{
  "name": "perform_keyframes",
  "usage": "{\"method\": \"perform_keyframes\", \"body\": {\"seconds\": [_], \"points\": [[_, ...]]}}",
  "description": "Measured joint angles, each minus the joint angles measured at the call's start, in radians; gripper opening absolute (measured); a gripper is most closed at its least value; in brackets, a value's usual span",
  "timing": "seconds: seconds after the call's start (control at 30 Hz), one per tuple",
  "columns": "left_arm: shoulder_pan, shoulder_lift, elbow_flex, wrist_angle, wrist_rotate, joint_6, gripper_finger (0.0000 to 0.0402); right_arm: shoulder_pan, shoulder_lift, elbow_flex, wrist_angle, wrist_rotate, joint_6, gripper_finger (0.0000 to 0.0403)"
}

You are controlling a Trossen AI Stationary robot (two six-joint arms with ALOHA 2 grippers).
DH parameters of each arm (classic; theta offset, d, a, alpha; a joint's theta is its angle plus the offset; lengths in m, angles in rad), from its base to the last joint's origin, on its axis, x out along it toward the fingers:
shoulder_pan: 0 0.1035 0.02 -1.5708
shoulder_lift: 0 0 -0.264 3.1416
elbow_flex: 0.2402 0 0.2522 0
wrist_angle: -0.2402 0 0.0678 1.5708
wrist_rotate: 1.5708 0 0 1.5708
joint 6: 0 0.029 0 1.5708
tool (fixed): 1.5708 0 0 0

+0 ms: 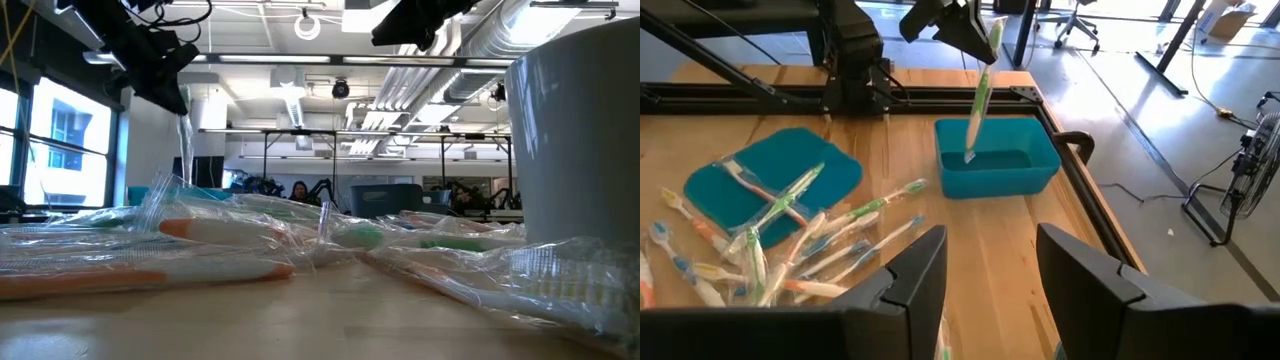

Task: Pick & Place Toothbrushes
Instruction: Put the green toothbrush into the blue bin

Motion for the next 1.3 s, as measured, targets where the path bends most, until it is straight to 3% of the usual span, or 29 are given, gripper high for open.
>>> {"method": "perform_keyframes", "body": {"seconds": [0.63,1.3], "points": [[-0.001,0.006,0.0,0.0,-0.023,-0.005,0.0009,0.0,0.0,0.0,0.001,0.0,0.0,0.0148],[-0.001,0.177,0.0,0.033,-0.002,-0.074,0.0009,0.0,0.0,0.0,-0.005,0.0,0.0,0.0148]]}}
